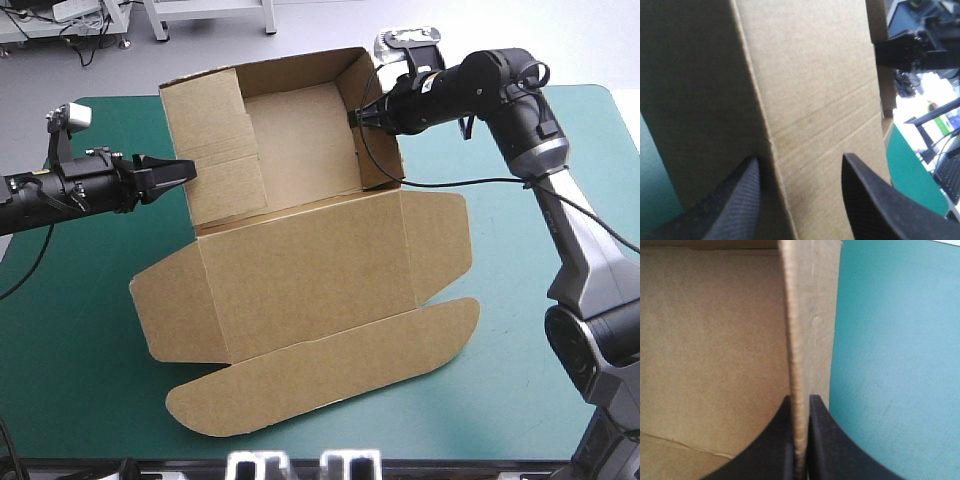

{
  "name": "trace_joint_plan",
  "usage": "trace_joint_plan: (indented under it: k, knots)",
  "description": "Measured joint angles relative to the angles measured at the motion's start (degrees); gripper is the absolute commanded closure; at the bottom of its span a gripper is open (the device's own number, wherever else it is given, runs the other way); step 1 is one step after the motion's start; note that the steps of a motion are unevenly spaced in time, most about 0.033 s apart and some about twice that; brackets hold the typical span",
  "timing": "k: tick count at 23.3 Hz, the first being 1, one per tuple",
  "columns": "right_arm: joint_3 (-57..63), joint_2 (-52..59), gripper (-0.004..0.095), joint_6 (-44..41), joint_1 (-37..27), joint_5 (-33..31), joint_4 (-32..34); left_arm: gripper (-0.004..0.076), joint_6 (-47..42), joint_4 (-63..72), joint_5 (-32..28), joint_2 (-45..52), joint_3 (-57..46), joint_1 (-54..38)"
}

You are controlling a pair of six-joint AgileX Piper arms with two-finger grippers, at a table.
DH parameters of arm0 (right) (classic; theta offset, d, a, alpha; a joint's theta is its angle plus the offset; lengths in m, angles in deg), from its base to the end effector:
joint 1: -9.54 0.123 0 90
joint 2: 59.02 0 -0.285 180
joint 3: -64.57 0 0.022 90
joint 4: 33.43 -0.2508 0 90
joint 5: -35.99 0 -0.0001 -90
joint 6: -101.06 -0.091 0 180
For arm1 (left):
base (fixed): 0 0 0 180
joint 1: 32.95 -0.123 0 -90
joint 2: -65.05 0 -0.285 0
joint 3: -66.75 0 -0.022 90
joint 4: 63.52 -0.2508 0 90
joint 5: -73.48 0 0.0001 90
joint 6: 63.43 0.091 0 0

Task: Fold the box

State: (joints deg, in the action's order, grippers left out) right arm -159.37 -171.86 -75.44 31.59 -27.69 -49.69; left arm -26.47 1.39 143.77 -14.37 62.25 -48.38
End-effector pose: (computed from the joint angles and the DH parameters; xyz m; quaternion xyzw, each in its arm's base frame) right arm 0.3644 0.1723 0.4379 -0.1941 0.8854 0.2036 0.3701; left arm 0.2414 -0.0139 0.4187 0.0911 0.8200 -0.3950 0.4042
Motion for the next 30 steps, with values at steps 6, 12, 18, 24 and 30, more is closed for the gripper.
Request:
trace_joint_plan:
  k: [6, 12, 18, 24, 30]
  knots:
    - [0.00, 0.00, 0.0913, -1.31, 3.11, 0.13, 2.12, 0.0358, -2.10, -7.12, -2.27, -0.04, 0.00, 0.00]
    - [0.00, 0.00, 0.0913, -2.44, 4.84, -0.87, 1.56, 0.0358, -3.21, -12.99, -5.48, -0.04, 0.00, 0.00]
    - [0.00, 0.77, 0.0913, -2.55, 5.39, -2.27, -0.99, 0.0516, -7.92, -17.09, -6.77, -0.99, 0.00, 0.00]
    - [-0.07, 2.00, 0.0913, -3.50, 5.39, -2.76, 0.70, 0.0734, -8.03, -15.20, -8.58, -2.25, 0.07, 1.67]
    - [-0.38, 1.95, 0.0913, -10.49, 5.05, -7.63, 8.60, 0.0734, -18.82, -31.09, -12.72, -5.43, 8.15, 14.72]
